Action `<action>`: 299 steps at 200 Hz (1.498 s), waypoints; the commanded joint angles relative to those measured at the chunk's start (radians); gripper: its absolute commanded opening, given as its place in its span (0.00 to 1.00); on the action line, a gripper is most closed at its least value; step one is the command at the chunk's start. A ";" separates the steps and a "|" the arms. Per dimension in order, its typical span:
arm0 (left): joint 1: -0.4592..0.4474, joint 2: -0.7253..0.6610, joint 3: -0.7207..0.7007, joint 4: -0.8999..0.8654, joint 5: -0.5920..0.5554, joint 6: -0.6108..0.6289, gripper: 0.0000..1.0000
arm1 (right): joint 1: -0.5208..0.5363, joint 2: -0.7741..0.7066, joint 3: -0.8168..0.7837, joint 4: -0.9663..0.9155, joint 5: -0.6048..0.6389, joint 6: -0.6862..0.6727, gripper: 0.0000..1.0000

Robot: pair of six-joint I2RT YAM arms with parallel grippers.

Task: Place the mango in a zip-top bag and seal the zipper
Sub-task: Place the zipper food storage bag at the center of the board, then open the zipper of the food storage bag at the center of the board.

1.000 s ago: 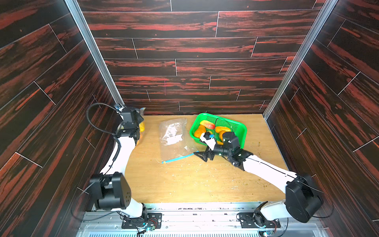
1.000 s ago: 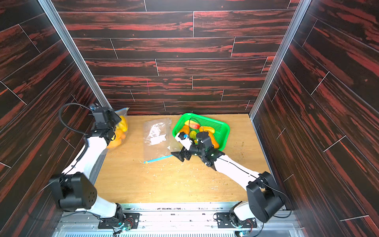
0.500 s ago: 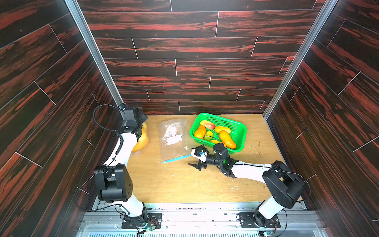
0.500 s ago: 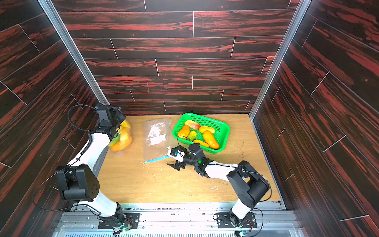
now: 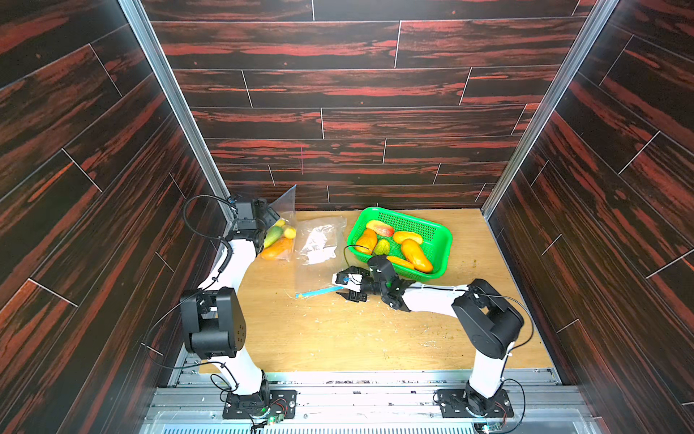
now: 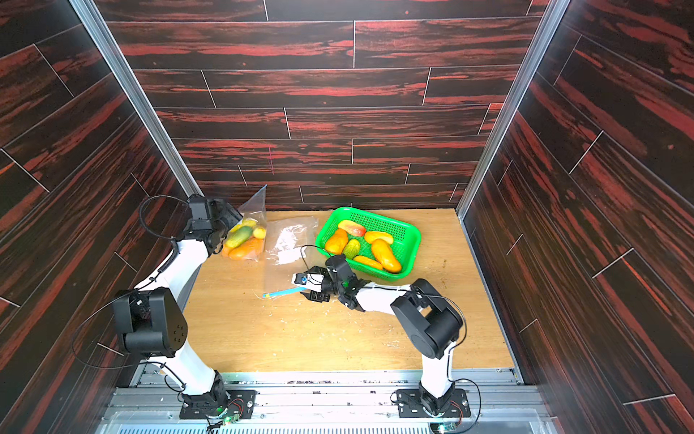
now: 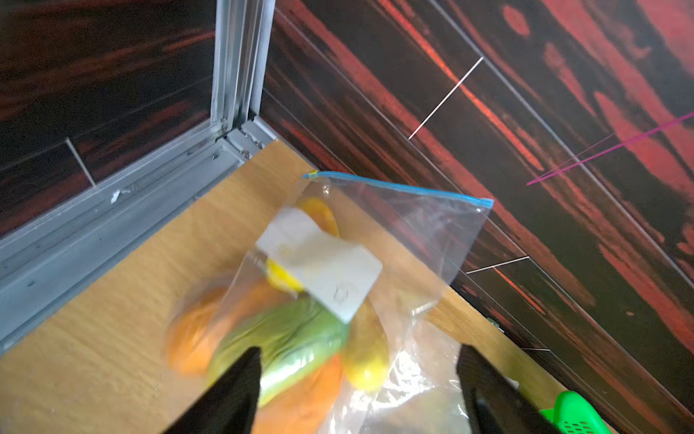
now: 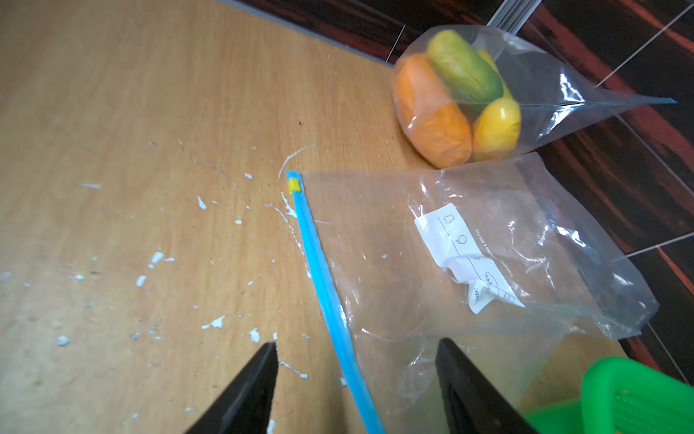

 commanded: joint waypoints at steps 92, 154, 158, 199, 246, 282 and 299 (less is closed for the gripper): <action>-0.003 -0.346 -0.575 0.233 0.203 -0.092 0.87 | 0.013 0.299 0.415 -0.479 0.073 -0.125 0.66; -0.007 -0.244 -0.624 0.288 0.260 -0.101 0.85 | 0.013 0.357 0.489 -0.497 0.110 -0.113 0.59; -0.008 -0.235 -0.623 0.290 0.266 -0.102 0.85 | 0.013 0.362 0.496 -0.496 0.119 -0.108 0.55; -0.012 -0.180 -0.622 0.321 0.288 -0.110 0.84 | 0.013 0.373 0.518 -0.475 0.153 -0.093 0.43; -0.016 -0.158 -0.612 0.312 0.295 -0.099 0.84 | 0.012 0.366 0.506 -0.401 0.193 -0.091 0.25; -0.017 -0.147 -0.609 0.308 0.305 -0.095 0.84 | 0.016 0.378 0.533 -0.429 0.206 -0.110 0.13; -0.018 -0.145 -0.604 0.305 0.310 -0.094 0.84 | 0.017 0.387 0.533 -0.424 0.233 -0.122 0.11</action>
